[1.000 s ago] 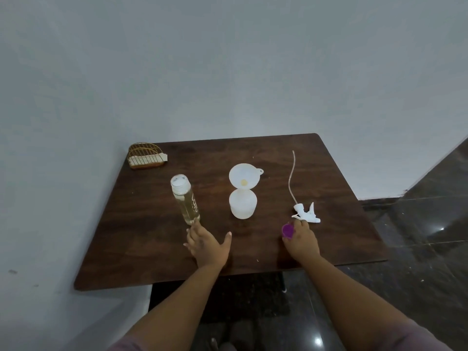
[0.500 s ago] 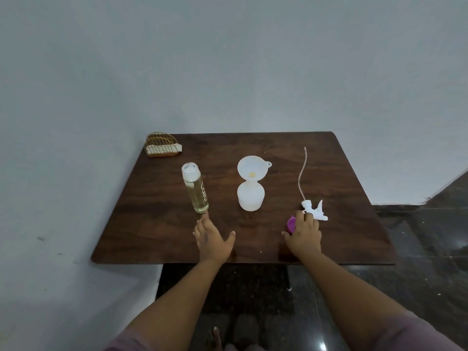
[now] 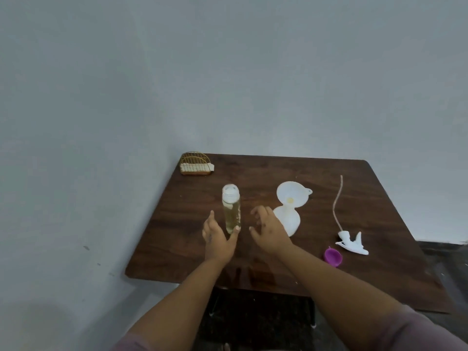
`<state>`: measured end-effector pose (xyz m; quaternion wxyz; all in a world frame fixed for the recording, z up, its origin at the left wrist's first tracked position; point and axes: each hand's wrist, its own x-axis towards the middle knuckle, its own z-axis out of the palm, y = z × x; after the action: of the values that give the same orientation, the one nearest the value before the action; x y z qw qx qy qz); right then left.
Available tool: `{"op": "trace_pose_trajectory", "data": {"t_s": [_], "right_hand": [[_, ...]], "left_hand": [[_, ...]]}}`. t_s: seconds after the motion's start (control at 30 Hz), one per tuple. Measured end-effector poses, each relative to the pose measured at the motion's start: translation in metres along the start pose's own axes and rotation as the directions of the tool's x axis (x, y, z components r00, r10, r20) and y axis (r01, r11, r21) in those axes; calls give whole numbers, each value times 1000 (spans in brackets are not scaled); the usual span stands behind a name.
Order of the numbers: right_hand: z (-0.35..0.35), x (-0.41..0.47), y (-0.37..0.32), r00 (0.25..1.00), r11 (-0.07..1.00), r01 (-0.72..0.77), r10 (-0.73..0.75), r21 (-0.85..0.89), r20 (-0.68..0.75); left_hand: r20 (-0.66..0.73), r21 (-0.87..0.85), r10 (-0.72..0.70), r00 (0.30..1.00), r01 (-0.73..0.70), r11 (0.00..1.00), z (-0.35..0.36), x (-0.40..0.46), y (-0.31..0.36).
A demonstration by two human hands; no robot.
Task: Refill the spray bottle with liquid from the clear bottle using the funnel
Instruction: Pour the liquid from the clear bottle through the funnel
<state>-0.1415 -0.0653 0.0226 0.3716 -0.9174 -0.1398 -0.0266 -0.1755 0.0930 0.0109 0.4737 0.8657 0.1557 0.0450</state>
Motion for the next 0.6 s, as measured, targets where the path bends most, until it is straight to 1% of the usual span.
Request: {"op": "trace_pose_trajectory", "data": {"t_s": [0.07, 0.17, 0.23, 0.3, 0.37, 0.43, 0.6], "right_hand": [[7, 29, -10, 999, 999, -53, 53, 11, 4], [18, 64, -21, 984, 982, -177, 175, 64, 36], [26, 77, -23, 971, 966, -234, 225, 112, 85], [33, 86, -25, 954, 938, -292, 273, 187, 119], [40, 92, -25, 943, 908, -330, 307, 259, 126], [46, 94, -25, 936, 899, -348, 318, 265, 148], [56, 92, -28, 926, 887, -378, 359, 264, 118]], "left_hand": [[2, -19, 18, 1000, -18, 1000, -12, 20, 1], [16, -60, 19, 1000, -18, 998, -24, 52, 1], [91, -91, 21, 996, -13, 996, -28, 70, -2], [188, -87, 36, 982, -20, 996, -30, 86, -5], [276, -73, 73, 959, -55, 996, -30, 98, -6], [326, -87, 132, 936, -109, 990, -29, 107, -8], [343, -49, 246, 907, -244, 969, -31, 114, -6]]}}
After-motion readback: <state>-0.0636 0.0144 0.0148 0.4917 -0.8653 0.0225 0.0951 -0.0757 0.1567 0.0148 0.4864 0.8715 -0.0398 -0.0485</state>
